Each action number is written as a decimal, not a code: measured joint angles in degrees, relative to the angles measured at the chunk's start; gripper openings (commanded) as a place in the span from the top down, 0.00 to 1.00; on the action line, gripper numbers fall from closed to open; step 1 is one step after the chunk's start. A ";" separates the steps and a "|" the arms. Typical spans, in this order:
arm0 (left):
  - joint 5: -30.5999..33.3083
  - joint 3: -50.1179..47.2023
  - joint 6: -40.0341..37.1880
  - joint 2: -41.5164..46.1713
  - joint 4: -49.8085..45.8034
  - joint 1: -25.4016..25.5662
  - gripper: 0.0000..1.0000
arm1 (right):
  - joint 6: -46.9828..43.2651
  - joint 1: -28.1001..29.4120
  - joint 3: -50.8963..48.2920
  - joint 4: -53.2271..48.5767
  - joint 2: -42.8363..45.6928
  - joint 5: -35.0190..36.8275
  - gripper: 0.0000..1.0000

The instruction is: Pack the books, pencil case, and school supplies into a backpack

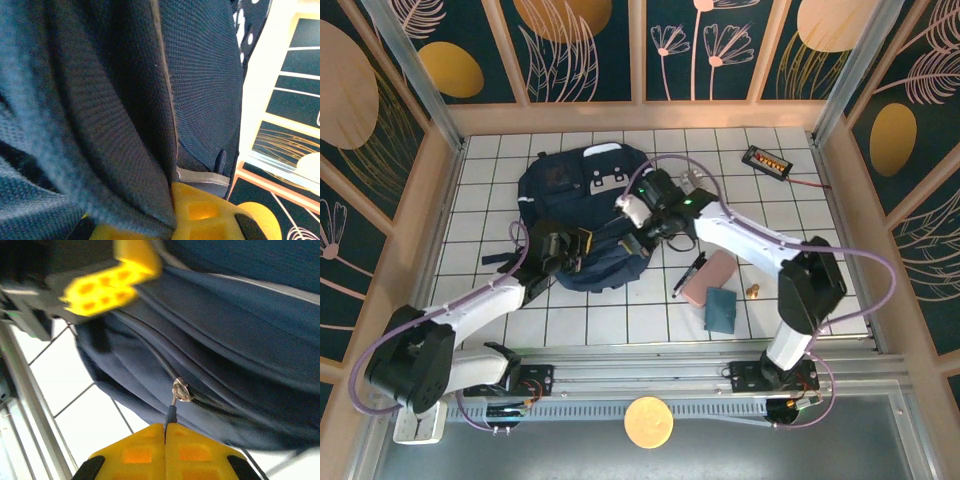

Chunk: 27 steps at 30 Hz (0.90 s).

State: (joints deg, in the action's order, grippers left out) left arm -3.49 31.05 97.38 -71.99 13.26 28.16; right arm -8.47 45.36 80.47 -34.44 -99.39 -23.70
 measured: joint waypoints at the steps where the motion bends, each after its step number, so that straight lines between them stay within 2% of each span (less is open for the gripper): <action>1: -0.02 0.57 0.00 -0.90 -0.02 0.24 1.00 | 0.44 1.16 0.92 1.07 -1.95 -0.52 1.00; 4: 0.02 1.42 0.00 -1.90 0.11 0.68 1.00 | 3.15 2.71 0.35 4.83 -4.57 -2.21 1.00; 9: -0.48 1.05 0.46 -1.53 0.92 0.74 1.00 | 9.05 1.64 -6.21 11.93 -2.95 -4.46 1.00; 10: -0.68 0.87 0.44 -1.09 0.94 0.79 0.82 | 9.92 1.33 -7.48 13.14 -2.58 -4.68 1.00; 11: -0.96 0.81 0.33 -0.48 0.83 0.79 0.51 | 10.58 1.01 -8.72 14.23 -2.14 -4.76 1.00; 13: -1.97 0.79 -0.76 1.64 0.13 0.79 0.27 | 11.76 0.24 -11.08 15.65 -0.94 -4.92 1.00; 14: -2.36 0.81 -1.62 3.52 -0.66 0.76 0.02 | 12.31 -0.20 -12.22 16.24 -0.20 -4.94 1.00; 18: -4.68 3.72 -8.07 10.73 -8.76 -1.84 0.01 | 13.84 -2.03 -15.54 17.86 2.38 -5.35 1.00; 21: -6.64 11.65 -17.86 10.80 -18.21 -5.84 0.01 | 14.84 -3.04 -16.83 18.69 3.63 -5.99 1.00; 24: -6.95 25.27 -33.53 3.61 -29.83 -6.67 0.01 | 15.13 -3.39 -17.53 19.37 4.35 -6.40 1.00; 27: -3.32 40.50 -52.52 -7.13 -40.41 -3.28 0.01 | 15.26 -3.69 -17.99 19.93 4.90 -6.54 1.00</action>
State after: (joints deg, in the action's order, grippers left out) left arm -6.81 71.55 44.86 -79.11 -27.16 24.88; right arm 6.79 41.67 62.48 -14.50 -94.50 -30.24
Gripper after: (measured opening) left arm 0.988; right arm 0.052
